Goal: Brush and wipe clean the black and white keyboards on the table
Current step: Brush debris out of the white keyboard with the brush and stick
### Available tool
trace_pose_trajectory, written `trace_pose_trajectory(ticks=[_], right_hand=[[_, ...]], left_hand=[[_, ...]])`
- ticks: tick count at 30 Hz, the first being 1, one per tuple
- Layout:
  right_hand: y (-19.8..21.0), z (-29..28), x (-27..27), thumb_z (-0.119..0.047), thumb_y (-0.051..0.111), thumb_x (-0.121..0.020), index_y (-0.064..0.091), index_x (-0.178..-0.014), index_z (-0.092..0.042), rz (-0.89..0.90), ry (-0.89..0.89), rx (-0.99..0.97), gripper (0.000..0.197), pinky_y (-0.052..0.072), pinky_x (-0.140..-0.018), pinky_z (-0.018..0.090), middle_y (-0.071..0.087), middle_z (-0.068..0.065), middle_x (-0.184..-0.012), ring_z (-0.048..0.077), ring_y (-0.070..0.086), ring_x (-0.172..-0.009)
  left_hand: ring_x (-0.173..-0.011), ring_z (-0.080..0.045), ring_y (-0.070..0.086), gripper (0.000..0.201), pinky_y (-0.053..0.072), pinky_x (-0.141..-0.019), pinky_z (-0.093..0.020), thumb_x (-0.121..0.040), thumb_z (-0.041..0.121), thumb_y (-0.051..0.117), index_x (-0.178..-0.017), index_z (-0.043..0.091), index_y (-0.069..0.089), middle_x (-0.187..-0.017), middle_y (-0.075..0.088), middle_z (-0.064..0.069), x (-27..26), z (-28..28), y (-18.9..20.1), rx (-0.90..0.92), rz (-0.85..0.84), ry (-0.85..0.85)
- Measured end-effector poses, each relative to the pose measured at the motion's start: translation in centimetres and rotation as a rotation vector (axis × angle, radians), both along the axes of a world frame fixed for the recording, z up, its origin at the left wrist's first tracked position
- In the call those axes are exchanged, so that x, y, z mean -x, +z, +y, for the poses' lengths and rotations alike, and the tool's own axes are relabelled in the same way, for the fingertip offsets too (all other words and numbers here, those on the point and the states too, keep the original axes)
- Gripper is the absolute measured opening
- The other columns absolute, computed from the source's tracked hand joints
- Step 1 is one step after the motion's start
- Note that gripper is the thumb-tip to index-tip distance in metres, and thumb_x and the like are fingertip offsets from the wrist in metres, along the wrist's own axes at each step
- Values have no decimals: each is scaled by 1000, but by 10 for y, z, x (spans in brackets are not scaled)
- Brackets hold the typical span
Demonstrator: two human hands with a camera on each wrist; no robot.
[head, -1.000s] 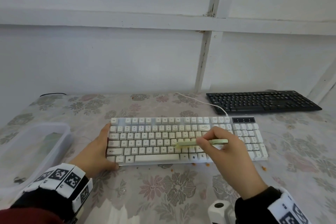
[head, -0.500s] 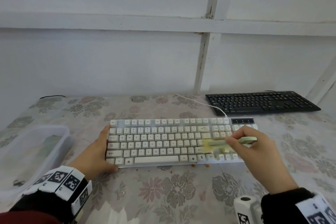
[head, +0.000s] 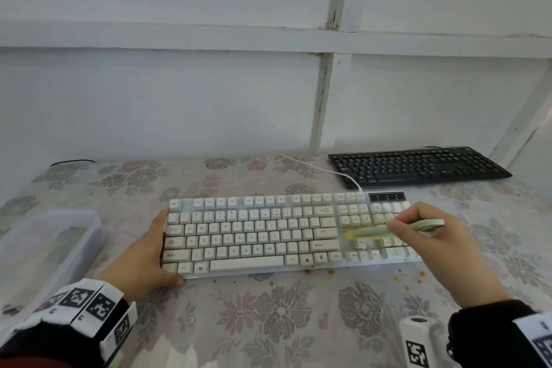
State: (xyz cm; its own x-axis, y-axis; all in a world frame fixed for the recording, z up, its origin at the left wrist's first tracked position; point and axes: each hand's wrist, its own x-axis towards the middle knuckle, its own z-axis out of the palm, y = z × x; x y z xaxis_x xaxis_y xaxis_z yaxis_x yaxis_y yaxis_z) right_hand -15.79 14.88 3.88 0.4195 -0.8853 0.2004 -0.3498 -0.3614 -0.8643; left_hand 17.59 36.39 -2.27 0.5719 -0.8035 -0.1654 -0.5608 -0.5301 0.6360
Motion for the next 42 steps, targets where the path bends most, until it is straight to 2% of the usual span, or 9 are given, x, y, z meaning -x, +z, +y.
trace_pose_trajectory(ticks=[4, 10, 21, 26, 29, 31, 35, 40, 42], right_hand=[[4, -9, 9, -14, 68, -84, 62, -70, -11, 10, -50, 74, 15, 39, -55, 28, 60, -4, -67, 17, 49, -59], [-5, -9, 10, -11, 67, -84, 64, -70, -14, 2, 43, 80, 15, 38, -54, 9, 61, -9, -64, 4, 52, -59], [-4, -31, 30, -4, 69, -81, 65, -75, -24, -63, 20, 137, 21, 40, -54, 5, 65, -6, -70, 3, 56, -65], [-9, -49, 50, -5, 70, -80, 64, -74, -27, 75, -30, 201, 24, 37, -52, 8, 63, -9, -70, 5, 54, -64], [-3, -58, 67, -44, 75, -73, 65, -80, -34, 21, -133, 211, 16, 40, -55, 9, 65, -15, -76, 5, 56, -70], [-5, -62, 75, -68, 70, -58, 66, -86, -29, -16, -130, 200, 48, 42, -55, 10, 66, -11, -74, 5, 57, -68], [-7, -57, 68, -11, 72, -79, 67, -78, -24, -26, -38, 127, 14, 39, -51, 8, 66, -5, -69, 7, 56, -64], [-5, -47, 68, -57, 67, -64, 68, -80, -26, -12, -85, 165, 35, 37, -50, 12, 64, -5, -70, 13, 54, -68], [-4, -50, 71, -37, 72, -76, 66, -80, -31, 43, -144, 183, 10, 39, -52, 18, 64, -10, -73, 16, 54, -72]], left_hand=[[-88, -1, 58, 121, 44, -68, -11, -61, 9, 83, -145, 33, 0, -101, 52, 19, 1, 0, 0, -3, -11, 6], [-87, 0, 57, 120, 44, -68, -11, -61, 10, 83, -145, 33, 0, -100, 51, 21, 3, 0, 2, -17, -12, 12], [-89, -1, 57, 119, 44, -69, -12, -63, 10, 82, -144, 35, -1, -100, 49, 22, 5, -1, 3, -18, -6, 16], [-88, 1, 58, 112, 45, -68, -12, -62, 6, 81, -121, 51, -2, -102, 52, 20, 5, 0, 3, 31, 3, 8], [-88, 1, 57, 113, 44, -69, -12, -62, 6, 82, -121, 51, -4, -102, 51, 22, 5, 0, 2, 32, -2, 14], [-88, 2, 57, 114, 44, -69, -11, -62, 6, 82, -122, 51, -4, -101, 50, 23, 4, 0, 2, 25, -3, 16], [-86, 3, 57, 113, 45, -65, -11, -62, 6, 82, -121, 51, -4, -100, 50, 23, 4, -1, 2, 18, -18, 14], [-86, 5, 55, 111, 43, -65, -8, -62, 7, 82, -114, 58, -2, -101, 49, 24, 4, -1, 3, 30, -25, 2], [-86, 5, 55, 109, 43, -65, -9, -62, 6, 81, -111, 60, 0, -100, 48, 25, 4, -1, 3, 35, -19, -2]])
